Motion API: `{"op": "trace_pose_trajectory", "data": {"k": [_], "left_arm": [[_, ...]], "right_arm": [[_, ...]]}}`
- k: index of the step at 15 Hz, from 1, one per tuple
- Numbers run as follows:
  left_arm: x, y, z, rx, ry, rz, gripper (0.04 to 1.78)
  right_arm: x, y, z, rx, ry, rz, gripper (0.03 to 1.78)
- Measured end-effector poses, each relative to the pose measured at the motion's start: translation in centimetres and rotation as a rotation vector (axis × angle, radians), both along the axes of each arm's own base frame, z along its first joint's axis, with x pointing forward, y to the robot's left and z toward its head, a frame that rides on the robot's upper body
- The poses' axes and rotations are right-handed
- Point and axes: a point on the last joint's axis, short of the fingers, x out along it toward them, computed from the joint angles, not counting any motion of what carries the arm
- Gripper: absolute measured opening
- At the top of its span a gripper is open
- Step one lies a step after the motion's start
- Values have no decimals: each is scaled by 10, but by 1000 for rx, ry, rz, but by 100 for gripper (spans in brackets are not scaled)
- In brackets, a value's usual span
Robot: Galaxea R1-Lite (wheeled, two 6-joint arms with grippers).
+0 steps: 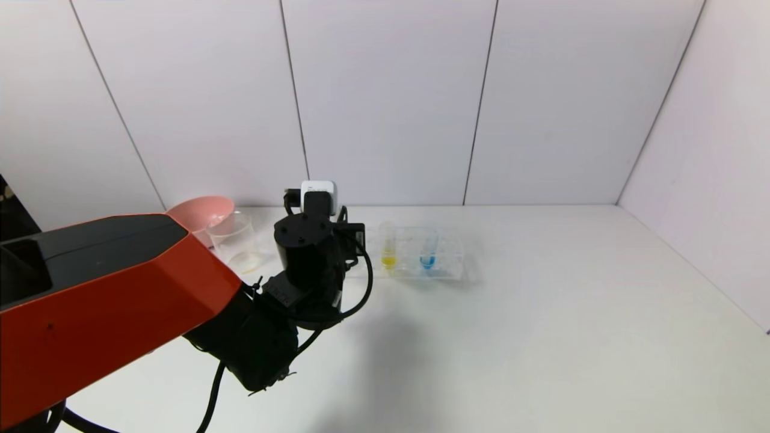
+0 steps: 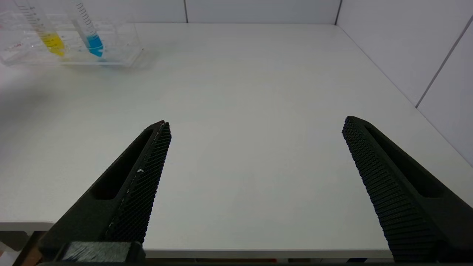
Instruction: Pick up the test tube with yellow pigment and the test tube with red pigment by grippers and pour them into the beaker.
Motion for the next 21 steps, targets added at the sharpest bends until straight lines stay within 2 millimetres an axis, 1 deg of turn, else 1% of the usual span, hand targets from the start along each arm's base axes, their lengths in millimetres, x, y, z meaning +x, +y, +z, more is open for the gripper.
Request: {"op": "trace_pose_trajectory", "data": {"k": [6,13,17,21], "left_arm": [[-12,0,20,3,-33,-19,44],[-30,9,50,-9,-67,-38,44],[-42,21,73,-5,-61,-32,44],[-41,46,92,20,-36,-1,44]], "right_arm": [[0,0,0,0,0,0,170],[0,0,0,0,0,0,170],[0,0,0,0,0,0,170],[0,0,0,0,0,0,170]]}}
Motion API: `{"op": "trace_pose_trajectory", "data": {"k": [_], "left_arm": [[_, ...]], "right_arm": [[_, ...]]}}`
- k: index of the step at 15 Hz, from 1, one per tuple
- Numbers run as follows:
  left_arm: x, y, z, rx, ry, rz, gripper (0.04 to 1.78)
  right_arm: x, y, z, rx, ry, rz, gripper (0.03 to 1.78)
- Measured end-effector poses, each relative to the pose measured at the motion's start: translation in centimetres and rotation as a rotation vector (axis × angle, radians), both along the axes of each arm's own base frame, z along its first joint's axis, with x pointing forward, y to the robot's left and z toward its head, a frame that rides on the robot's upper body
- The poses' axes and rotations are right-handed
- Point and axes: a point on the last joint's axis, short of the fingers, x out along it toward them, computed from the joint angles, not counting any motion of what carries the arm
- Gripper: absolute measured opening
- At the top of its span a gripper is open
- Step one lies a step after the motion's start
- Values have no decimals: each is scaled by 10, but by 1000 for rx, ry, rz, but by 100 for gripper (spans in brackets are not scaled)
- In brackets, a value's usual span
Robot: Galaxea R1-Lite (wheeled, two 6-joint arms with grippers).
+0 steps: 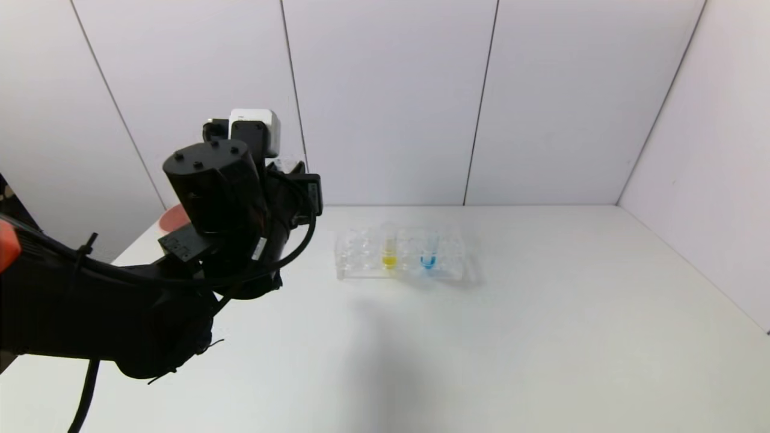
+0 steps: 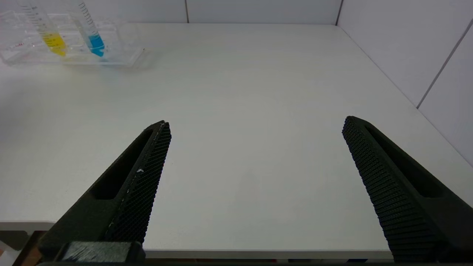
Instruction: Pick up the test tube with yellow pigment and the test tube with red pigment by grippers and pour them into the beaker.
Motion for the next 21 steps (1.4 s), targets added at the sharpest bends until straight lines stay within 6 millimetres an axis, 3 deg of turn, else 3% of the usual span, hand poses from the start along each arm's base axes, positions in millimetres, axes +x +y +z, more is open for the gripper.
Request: {"op": "trace_pose_trajectory", "data": {"k": [4,21], "left_arm": [[9,28,11,16,8,24,44],[47,138,21,3,226,23,44]], "right_arm": [[0,0,0,0,0,0,170],[0,0,0,0,0,0,170]]}}
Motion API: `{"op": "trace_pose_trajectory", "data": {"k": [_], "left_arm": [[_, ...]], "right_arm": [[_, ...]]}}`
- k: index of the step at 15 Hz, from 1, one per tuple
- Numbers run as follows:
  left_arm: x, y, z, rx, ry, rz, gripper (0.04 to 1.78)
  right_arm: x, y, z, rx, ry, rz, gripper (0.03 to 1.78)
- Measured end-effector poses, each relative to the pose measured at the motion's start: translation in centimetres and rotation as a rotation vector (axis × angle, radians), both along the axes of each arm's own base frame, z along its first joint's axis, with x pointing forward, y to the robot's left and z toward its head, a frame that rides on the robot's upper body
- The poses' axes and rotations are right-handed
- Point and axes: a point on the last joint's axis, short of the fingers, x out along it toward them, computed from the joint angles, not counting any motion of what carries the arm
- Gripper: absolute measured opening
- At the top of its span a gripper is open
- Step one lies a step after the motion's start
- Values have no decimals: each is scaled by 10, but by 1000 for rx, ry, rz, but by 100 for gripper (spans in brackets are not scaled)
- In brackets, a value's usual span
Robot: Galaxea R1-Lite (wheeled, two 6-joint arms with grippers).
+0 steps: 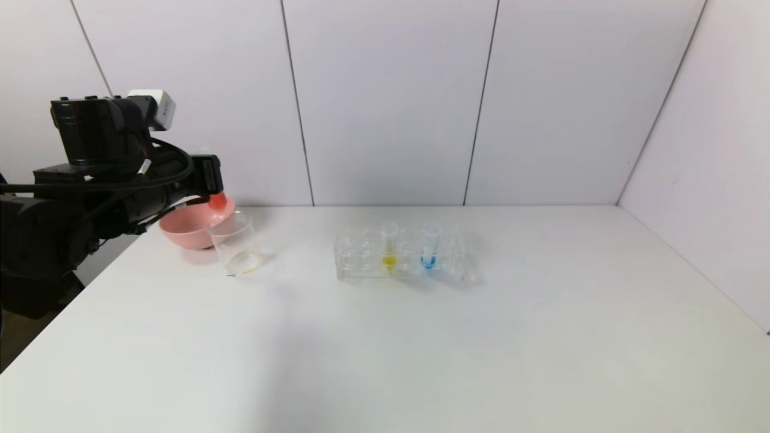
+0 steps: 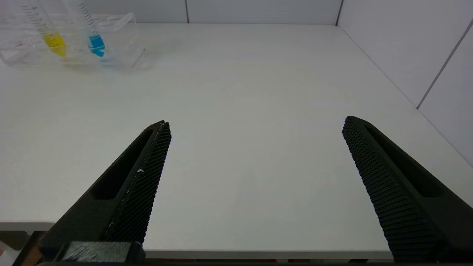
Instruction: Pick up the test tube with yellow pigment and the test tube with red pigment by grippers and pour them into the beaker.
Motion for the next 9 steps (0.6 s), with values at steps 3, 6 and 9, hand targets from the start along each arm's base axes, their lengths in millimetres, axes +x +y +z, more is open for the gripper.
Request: {"op": "trace_pose_trajectory", "data": {"k": [3,6,9], "left_arm": [[3,22,3,-5,9,7,44],[4,45,2,-7,32,10,44],[4,64,-1,-6,65,4,44]], "right_arm": [[0,0,0,0,0,0,170],[0,0,0,0,0,0,170],[0,0,0,0,0,0,170]]}}
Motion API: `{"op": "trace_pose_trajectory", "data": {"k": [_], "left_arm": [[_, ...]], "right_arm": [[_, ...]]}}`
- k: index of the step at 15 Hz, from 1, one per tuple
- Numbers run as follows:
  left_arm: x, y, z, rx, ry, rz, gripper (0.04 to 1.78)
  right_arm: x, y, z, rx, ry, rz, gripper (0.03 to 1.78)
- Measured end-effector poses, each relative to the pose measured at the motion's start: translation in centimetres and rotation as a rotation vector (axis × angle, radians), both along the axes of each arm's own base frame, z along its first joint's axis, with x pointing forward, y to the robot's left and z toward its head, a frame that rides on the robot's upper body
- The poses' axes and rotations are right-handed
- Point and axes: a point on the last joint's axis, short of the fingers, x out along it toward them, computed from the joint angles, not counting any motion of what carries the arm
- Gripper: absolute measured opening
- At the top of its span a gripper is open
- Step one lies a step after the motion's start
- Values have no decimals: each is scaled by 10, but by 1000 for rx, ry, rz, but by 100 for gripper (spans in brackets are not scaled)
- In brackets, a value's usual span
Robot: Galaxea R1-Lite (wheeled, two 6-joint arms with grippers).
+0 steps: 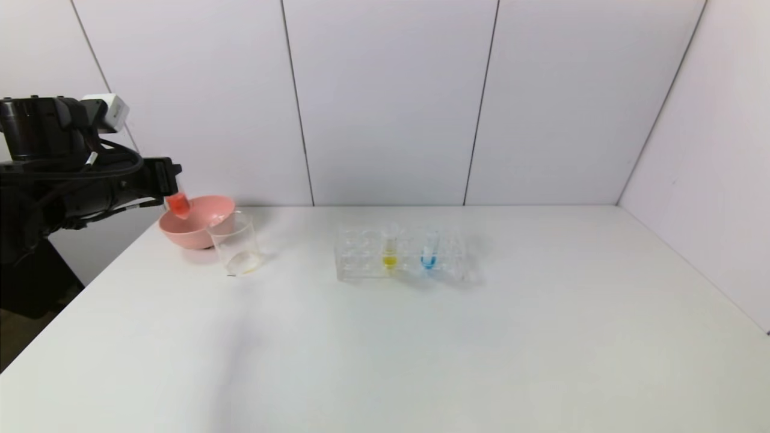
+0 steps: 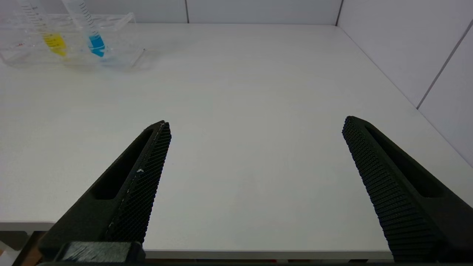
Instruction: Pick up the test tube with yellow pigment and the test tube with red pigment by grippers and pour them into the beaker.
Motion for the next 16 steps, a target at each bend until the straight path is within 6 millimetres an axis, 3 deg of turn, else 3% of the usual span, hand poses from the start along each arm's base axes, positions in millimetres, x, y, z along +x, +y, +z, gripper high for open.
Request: {"op": "trace_pose_trajectory", "data": {"k": [5,16], "left_arm": [[0,24,-6,32,31,-33,44],[8,33,-17,41,100,-26,44]], "right_arm": [[0,0,0,0,0,0,170],[0,0,0,0,0,0,170]]}}
